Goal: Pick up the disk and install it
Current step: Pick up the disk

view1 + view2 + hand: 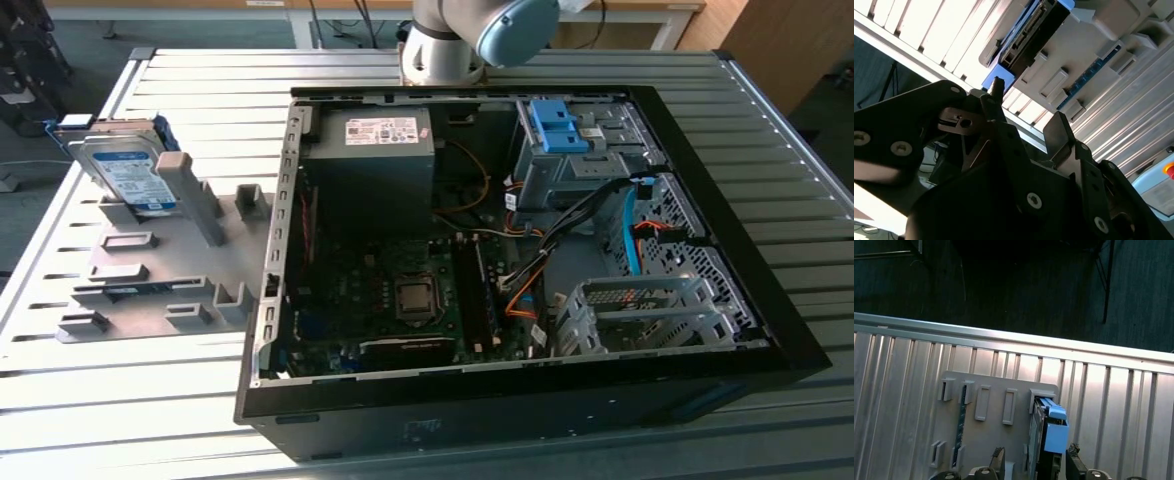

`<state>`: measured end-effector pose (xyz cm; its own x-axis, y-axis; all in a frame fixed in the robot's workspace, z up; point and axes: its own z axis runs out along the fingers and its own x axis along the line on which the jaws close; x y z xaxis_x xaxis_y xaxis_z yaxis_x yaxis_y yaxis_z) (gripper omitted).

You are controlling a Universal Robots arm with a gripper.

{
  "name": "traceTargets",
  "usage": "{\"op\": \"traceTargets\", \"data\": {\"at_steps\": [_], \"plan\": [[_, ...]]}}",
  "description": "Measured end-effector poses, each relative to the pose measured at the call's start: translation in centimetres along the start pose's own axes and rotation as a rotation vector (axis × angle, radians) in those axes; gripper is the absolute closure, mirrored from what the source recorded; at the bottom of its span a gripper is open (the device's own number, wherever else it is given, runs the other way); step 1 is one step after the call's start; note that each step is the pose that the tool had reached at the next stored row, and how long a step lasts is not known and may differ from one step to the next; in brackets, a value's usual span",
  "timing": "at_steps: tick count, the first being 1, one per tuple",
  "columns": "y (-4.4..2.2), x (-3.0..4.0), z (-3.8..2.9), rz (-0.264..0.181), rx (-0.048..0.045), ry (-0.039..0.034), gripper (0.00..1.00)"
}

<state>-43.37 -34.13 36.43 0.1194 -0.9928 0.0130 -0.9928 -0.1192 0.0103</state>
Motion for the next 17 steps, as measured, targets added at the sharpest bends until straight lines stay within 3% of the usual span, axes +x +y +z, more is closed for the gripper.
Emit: {"op": "traceTargets", "data": {"at_steps": [6, 17], "plan": [[0.00, -0.02, 0.46, 0.069, -0.0011, -0.0006, 0.41], [0.00, -0.01, 0.55, 0.070, -0.0008, -0.0007, 0.41]]}}
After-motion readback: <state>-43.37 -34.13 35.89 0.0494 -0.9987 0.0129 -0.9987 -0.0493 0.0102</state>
